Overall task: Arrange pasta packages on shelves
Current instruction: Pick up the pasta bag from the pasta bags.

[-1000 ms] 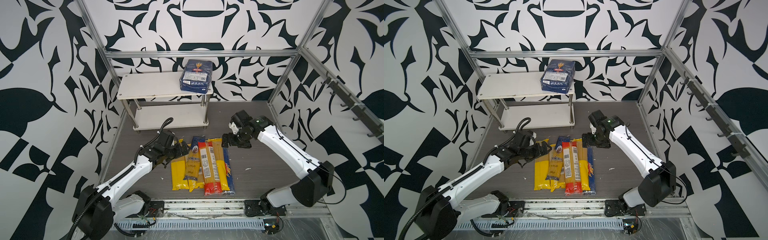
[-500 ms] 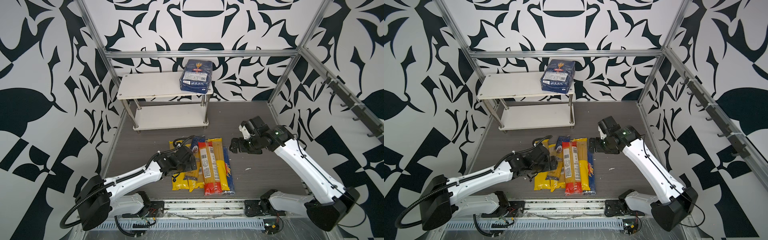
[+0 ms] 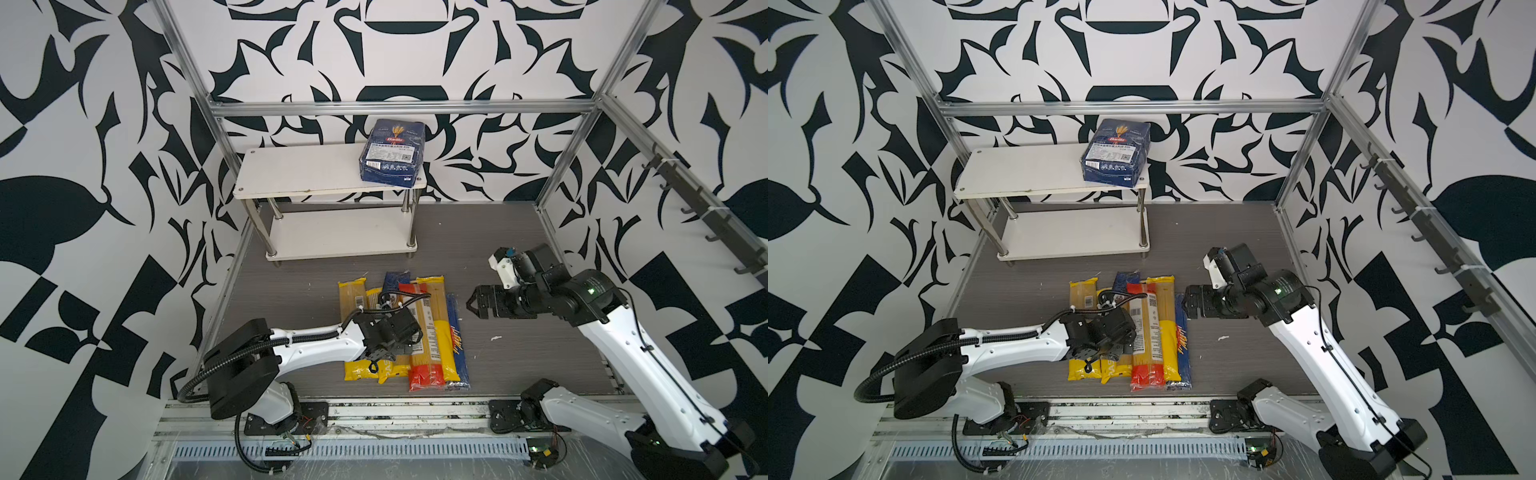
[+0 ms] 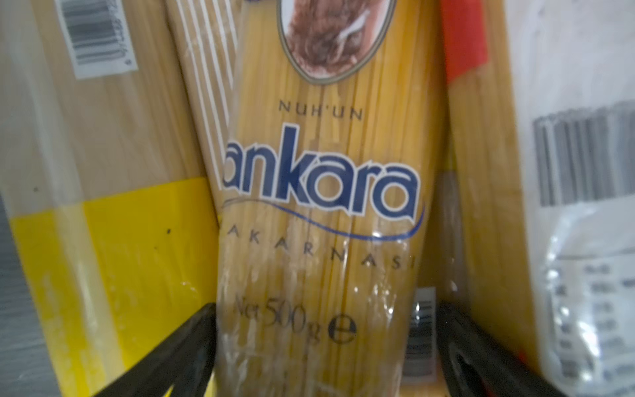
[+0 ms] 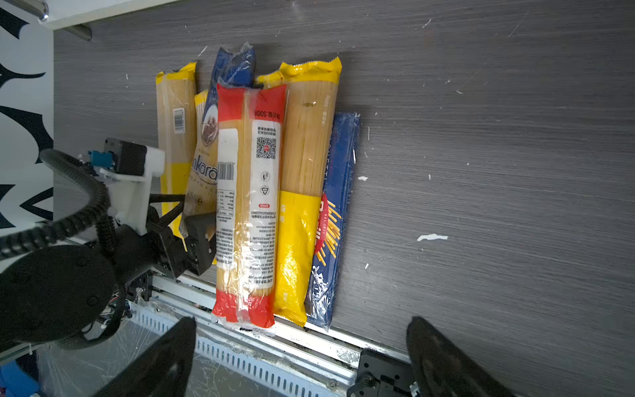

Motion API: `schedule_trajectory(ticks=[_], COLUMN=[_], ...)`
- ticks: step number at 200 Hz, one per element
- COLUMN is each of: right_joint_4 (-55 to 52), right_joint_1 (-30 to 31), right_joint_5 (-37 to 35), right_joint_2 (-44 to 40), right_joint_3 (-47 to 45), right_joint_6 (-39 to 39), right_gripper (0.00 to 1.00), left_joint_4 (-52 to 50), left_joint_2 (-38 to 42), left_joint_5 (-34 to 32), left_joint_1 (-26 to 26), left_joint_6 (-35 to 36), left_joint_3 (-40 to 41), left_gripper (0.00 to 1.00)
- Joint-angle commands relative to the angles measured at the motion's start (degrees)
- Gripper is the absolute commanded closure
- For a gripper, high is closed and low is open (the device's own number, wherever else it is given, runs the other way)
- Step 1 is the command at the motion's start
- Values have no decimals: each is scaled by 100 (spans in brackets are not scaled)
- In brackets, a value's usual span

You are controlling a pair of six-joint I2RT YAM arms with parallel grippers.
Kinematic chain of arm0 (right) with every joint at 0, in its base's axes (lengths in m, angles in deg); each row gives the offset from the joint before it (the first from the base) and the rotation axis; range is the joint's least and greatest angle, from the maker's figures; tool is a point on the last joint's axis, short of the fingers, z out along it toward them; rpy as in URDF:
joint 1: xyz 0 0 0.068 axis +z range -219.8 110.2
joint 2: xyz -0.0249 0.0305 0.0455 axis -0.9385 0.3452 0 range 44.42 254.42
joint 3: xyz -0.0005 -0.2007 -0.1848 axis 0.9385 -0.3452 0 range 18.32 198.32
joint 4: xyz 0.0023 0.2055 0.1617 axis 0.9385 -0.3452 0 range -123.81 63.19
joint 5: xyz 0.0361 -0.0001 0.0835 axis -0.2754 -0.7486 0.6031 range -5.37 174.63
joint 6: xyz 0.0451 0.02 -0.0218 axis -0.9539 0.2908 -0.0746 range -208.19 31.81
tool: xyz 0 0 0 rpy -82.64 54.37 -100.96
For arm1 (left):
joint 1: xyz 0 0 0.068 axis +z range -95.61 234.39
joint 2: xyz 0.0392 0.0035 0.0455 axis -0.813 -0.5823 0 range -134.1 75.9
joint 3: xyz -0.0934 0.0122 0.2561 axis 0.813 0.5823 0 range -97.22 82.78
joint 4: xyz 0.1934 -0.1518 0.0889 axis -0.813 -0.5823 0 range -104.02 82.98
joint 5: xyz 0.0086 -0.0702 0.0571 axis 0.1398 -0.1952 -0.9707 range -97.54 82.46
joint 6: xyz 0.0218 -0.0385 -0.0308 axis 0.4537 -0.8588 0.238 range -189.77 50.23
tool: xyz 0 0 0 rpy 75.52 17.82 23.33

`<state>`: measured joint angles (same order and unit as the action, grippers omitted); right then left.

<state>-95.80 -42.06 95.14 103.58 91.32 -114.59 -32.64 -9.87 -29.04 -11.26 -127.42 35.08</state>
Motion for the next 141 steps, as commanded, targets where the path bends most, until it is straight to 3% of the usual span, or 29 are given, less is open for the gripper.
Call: schedule_trajectory(ticks=[1, 40, 78, 100, 141], right_joint_4=[-138, -220, -229, -287, -463], right_joint_1=[-6, -4, -7, -11, -6], right_joint_5=[57, 171, 307, 349, 303], right_joint_2=[-33, 207, 407, 455, 453], right_joint_3=[90, 297, 380, 468, 532], right_joint_6=[65, 151, 193, 203, 289], right_gripper=[2, 2, 2, 3, 3], left_joint_4=[372, 1319, 1933, 2352, 2367], left_joint_2=[-143, 4, -283, -332, -154], left_joint_5=[41, 64, 268, 296, 82], left_joint_1=[-21, -1, -16, -22, -238], left_joint_6=[2, -461, -686, -929, -1378], left_joint_3=[561, 1489, 1807, 2074, 2333], left_gripper=[1, 6, 14, 36, 43])
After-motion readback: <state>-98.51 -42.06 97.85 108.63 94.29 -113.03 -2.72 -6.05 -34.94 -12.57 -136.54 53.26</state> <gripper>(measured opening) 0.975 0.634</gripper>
